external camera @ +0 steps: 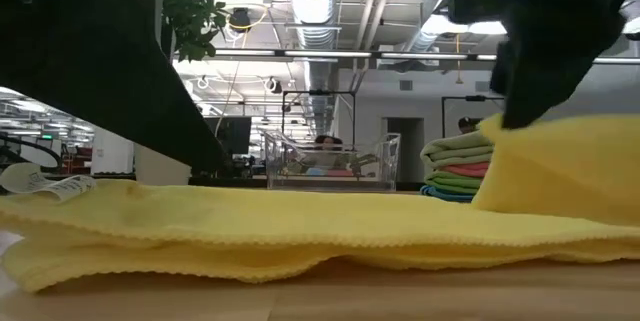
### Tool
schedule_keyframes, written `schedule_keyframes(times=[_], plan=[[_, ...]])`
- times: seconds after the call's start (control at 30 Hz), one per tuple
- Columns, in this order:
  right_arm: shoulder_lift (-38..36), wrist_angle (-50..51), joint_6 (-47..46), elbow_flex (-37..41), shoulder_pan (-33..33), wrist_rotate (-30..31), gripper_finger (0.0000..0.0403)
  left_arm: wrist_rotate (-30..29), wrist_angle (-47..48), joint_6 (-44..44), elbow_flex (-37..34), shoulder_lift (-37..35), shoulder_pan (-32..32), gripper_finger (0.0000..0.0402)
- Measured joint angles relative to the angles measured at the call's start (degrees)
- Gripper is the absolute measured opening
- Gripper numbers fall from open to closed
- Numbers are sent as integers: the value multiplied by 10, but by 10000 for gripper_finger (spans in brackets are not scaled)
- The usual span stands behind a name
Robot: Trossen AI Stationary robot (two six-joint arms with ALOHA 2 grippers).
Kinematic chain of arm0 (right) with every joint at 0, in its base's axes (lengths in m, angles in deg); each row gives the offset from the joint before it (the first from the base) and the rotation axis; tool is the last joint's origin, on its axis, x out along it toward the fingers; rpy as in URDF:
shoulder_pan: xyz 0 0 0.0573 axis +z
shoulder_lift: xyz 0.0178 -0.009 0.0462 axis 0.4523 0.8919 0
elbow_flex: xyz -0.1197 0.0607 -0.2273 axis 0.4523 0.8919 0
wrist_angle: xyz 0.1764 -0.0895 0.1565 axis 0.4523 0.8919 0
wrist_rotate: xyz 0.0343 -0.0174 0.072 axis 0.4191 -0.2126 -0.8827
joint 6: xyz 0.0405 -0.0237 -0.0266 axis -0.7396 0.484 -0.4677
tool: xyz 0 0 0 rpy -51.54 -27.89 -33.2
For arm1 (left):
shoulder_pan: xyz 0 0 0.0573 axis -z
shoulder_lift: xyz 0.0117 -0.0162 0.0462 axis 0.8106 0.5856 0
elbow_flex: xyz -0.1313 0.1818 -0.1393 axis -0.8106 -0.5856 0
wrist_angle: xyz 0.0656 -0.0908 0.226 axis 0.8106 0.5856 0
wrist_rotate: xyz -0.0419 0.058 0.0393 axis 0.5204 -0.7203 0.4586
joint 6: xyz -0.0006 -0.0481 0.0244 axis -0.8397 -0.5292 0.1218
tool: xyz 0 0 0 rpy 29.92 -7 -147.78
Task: Fold microfiber towels
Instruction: Fold the yellow microfiber towel
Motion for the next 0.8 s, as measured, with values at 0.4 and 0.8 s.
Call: schedule_keyframes(times=[0.4,0.8], plan=[[59,-22,71,-83,-28,-15,18,2,-1,1,0,0,0,125],[59,-57,73,-88,-57,6,25,-10,-9,1,0,0,0,125]])
